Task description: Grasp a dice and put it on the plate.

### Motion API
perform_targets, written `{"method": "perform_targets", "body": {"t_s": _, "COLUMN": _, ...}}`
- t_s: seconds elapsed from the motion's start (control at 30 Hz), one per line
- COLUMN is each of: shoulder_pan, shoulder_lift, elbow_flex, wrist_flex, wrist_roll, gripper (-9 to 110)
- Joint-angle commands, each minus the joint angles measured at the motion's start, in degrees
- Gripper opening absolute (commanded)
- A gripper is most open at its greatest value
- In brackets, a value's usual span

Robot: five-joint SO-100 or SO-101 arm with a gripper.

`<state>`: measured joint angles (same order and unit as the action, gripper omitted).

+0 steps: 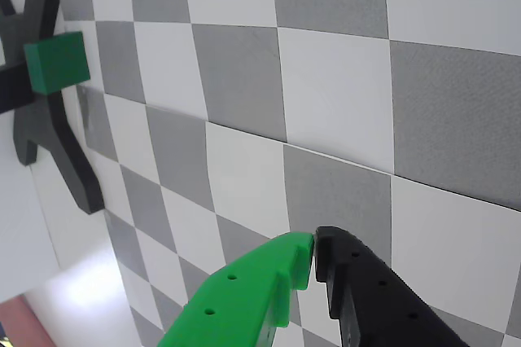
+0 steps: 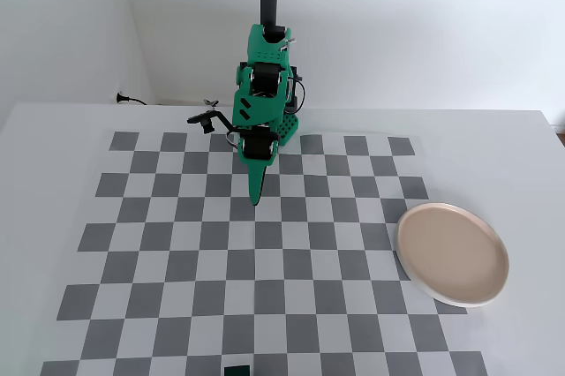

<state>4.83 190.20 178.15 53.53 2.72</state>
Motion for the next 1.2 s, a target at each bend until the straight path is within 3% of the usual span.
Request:
{"method": "perform_targets", "body": {"t_s": 0.0, "shoulder_pan": -1.14, "shoulder_lift": 0.88, "elbow_flex": -0.88, "wrist_flex": 0.09, "wrist_roll": -1.41, "gripper": -4}}
{"method": "perform_targets", "body": {"t_s": 0.7, "shoulder_pan": -1.23, "shoulder_lift": 0.88, "elbow_flex": -0.88, "wrist_flex": 0.09, "wrist_roll": -1.58, "gripper": -4}}
{"method": "perform_targets", "body": {"t_s": 1.0, "shoulder_pan": -8.09, "shoulder_lift": 0.97, "elbow_flex": -0.88, "wrist_flex": -0.44, "wrist_roll": -11.51, "gripper": -4}}
{"method": "perform_targets", "body": {"t_s": 1.1, "shoulder_pan": -9.32, "shoulder_lift": 0.97, "elbow_flex": -0.88, "wrist_flex": -2.37, "wrist_roll": -17.75, "gripper": -4}}
{"method": "perform_targets", "body": {"t_s": 1.17, "shoulder_pan": -9.23, "shoulder_lift": 0.97, "elbow_flex": -0.88, "wrist_flex": -2.81, "wrist_roll": -27.69, "gripper": -4}}
